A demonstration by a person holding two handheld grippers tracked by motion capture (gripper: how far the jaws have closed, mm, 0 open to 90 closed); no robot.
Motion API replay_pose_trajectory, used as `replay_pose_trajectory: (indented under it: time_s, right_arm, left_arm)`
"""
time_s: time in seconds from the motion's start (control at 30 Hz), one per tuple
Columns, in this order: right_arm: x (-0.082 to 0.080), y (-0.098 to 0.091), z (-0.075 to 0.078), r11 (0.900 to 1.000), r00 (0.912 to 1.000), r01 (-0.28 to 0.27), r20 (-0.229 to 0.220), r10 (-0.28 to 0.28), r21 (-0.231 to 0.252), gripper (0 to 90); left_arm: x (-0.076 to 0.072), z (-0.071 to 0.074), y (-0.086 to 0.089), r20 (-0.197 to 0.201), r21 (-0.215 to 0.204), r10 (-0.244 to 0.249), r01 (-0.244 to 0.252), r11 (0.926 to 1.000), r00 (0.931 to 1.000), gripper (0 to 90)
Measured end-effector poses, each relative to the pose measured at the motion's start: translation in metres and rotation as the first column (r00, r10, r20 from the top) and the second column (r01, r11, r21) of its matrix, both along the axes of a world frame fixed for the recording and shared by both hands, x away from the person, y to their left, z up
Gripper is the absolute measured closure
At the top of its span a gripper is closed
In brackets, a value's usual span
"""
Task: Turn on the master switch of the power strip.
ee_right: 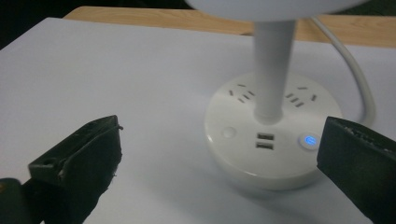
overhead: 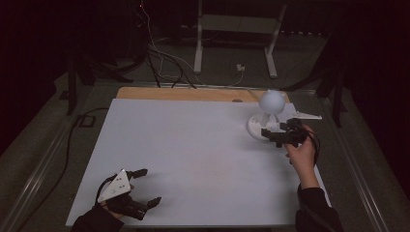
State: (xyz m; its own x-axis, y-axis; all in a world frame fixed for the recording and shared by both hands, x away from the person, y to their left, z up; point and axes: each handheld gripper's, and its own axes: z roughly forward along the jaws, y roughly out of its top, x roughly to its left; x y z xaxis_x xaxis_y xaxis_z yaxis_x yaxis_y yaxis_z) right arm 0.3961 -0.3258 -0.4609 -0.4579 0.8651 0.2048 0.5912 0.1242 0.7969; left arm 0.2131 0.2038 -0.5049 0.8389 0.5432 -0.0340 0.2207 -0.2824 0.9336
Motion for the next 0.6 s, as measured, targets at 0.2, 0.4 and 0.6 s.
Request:
replay_pose_trajectory:
  time_s: [0.2,0.4,0.6]
  right_arm:
    - [-0.010,0.011,0.003,0.9962,0.9974,-0.072,0.006,0.071,0.050,0.0]
    - [-0.023,0.024,0.008,0.9892,0.9913,-0.131,0.015,0.131,0.065,0.0]
    - [-0.037,0.036,0.007,0.9814,0.9830,-0.181,0.042,0.179,0.063,0.0]
  left_arm:
    - [0.000,0.000,0.000,0.000,0.002,-0.001,0.001,1.0000,1.0000,0.0]
    - [-0.001,0.000,0.000,0.001,-0.001,-0.001,0.001,1.0000,1.0000,0.0]
    - [0.000,0.000,0.000,0.000,-0.002,0.000,0.000,1.0000,1.0000,0.0]
